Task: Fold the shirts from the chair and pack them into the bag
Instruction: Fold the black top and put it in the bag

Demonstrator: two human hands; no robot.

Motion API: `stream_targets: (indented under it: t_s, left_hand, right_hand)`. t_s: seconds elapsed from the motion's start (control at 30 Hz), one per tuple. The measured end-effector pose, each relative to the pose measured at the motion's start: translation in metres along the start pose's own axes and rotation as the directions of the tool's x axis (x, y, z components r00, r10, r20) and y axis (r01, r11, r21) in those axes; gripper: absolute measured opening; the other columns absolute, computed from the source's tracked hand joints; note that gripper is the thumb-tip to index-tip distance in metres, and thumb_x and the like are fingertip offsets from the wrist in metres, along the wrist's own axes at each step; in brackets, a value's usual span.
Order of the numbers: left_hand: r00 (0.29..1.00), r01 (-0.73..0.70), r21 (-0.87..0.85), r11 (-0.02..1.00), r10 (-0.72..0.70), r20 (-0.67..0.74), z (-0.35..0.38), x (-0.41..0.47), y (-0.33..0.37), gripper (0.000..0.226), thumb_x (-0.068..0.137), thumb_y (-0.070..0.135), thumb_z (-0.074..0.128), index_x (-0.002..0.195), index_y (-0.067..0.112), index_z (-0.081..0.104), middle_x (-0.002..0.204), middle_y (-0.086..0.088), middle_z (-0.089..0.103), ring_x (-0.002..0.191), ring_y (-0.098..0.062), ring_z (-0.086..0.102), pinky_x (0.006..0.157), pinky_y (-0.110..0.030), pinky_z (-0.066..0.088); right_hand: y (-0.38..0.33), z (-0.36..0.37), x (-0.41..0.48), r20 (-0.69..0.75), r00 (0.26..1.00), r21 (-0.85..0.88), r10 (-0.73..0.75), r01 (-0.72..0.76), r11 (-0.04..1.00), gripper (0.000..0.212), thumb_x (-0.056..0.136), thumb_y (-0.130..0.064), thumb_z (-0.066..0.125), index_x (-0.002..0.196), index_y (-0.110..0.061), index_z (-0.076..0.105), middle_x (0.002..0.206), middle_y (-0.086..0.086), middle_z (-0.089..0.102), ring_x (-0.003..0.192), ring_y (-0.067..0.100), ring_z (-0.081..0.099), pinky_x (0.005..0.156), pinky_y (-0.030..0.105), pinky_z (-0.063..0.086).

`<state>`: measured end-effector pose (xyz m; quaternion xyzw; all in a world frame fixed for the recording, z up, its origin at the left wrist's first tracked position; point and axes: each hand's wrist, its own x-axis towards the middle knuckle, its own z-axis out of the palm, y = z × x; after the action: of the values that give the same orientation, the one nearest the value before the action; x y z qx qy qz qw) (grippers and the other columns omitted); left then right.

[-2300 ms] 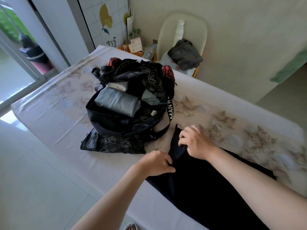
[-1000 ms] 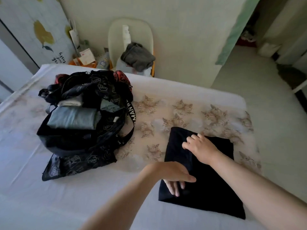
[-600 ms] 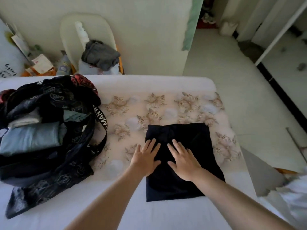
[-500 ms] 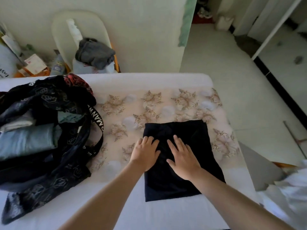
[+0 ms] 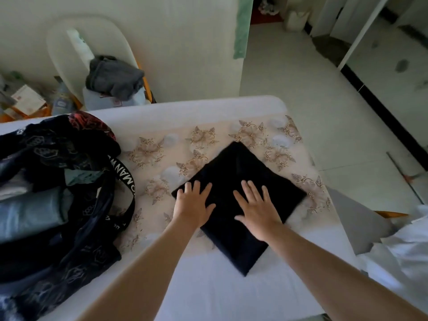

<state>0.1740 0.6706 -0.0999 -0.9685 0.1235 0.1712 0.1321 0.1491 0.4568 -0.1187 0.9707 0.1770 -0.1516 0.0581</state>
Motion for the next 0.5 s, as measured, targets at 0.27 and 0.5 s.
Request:
stream_targets:
  t_s: [0.27, 0.5]
  left_hand:
    - [0.971, -0.063, -0.232, 0.971, 0.113, 0.211, -0.027, -0.021, 0.005, 0.037, 0.099, 0.044, 0.04, 0.097, 0.012, 0.058, 0.086, -0.003, 0.062, 0.079, -0.024, 0.063, 0.067, -0.034, 0.053]
    - [0.996, -0.089, -0.358, 0.929, 0.085, -0.027, -0.048, 0.028, 0.0, 0.029, 0.102, 0.033, 0.038, 0.1, 0.017, 0.062, 0.093, -0.004, 0.066, 0.087, -0.027, 0.063, 0.072, -0.037, 0.053]
  right_hand:
    - [0.022, 0.001, -0.016, 0.066, 0.997, 0.193, -0.049, 0.035, 0.981, 0.06, 0.106, -0.03, 0.029, 0.158, -0.034, -0.001, 0.165, 0.007, -0.015, 0.153, 0.024, -0.007, 0.124, 0.043, 0.006]
    - [0.054, -0.03, 0.029, -0.258, 0.966, 0.257, 0.0, 0.069, 0.964, 0.03, 0.096, -0.016, 0.052, 0.124, -0.02, 0.063, 0.131, 0.001, 0.052, 0.119, 0.025, 0.054, 0.101, 0.039, 0.043]
